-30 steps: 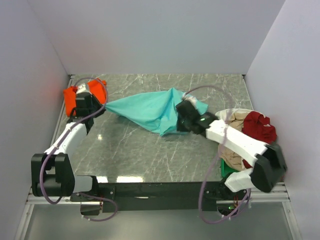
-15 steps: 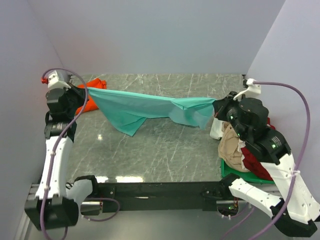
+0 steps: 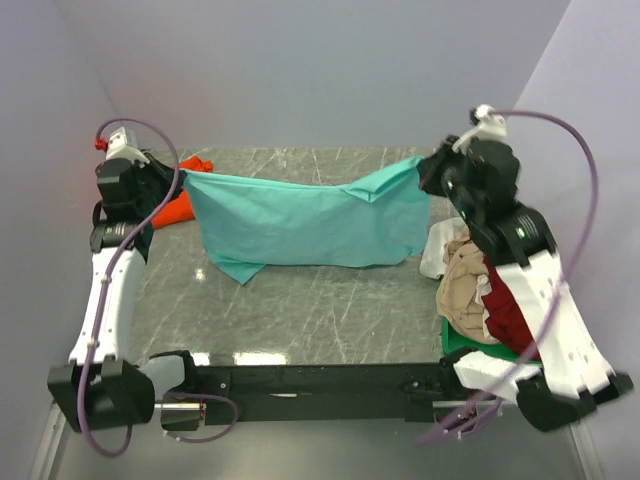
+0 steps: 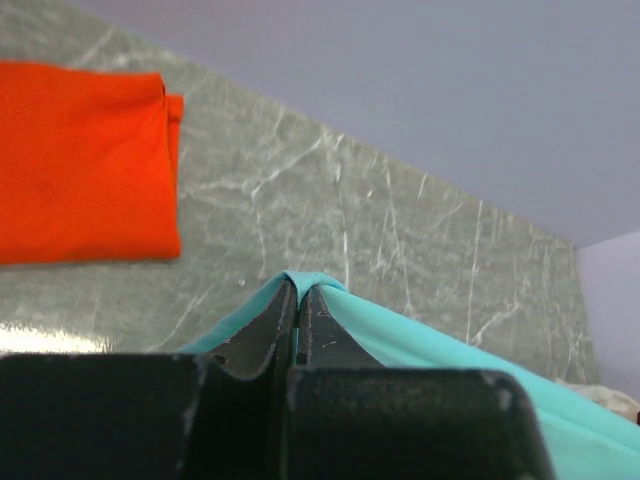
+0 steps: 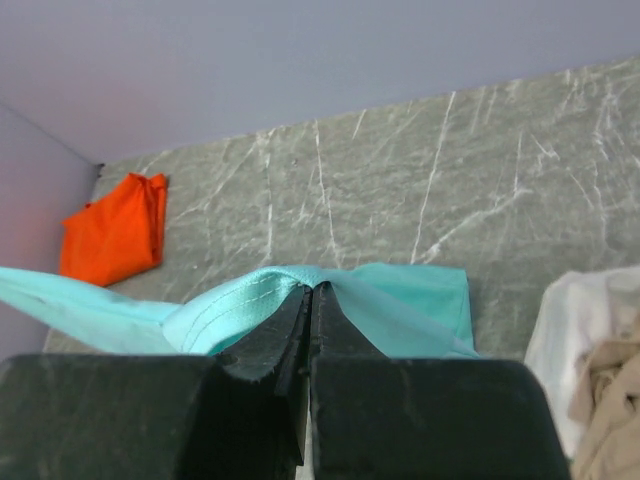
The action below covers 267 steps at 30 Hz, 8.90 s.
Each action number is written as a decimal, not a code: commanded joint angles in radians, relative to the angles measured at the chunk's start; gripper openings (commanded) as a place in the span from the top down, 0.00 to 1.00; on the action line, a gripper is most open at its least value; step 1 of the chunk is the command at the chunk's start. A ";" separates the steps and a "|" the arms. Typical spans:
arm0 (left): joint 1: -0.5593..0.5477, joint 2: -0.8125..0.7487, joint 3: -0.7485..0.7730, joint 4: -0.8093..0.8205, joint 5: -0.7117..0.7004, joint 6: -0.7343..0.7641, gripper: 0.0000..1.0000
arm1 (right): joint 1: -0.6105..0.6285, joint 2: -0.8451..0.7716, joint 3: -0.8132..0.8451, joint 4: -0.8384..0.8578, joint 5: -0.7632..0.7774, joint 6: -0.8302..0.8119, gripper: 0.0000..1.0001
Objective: Fold and stack the t-shirts
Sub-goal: Flatten the tshirt out
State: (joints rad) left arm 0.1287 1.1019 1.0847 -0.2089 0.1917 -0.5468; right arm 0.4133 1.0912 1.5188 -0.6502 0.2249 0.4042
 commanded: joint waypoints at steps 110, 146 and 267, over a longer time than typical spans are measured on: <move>-0.187 0.389 0.011 0.212 0.109 -0.036 0.28 | -0.274 0.779 0.230 0.307 -0.449 -0.045 0.24; -0.202 0.447 -0.318 0.181 -0.009 0.004 0.23 | -0.048 0.676 -0.402 0.460 -0.473 0.024 0.33; -0.255 -0.030 -0.572 -0.132 -0.459 -0.246 0.61 | -0.288 0.506 -0.408 0.400 -0.769 -0.050 0.37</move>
State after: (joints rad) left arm -0.1448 1.0672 0.5106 -0.3744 -0.2939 -0.8059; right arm 0.1242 1.6394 1.1179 -0.2745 -0.5423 0.3702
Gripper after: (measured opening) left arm 0.389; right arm 0.631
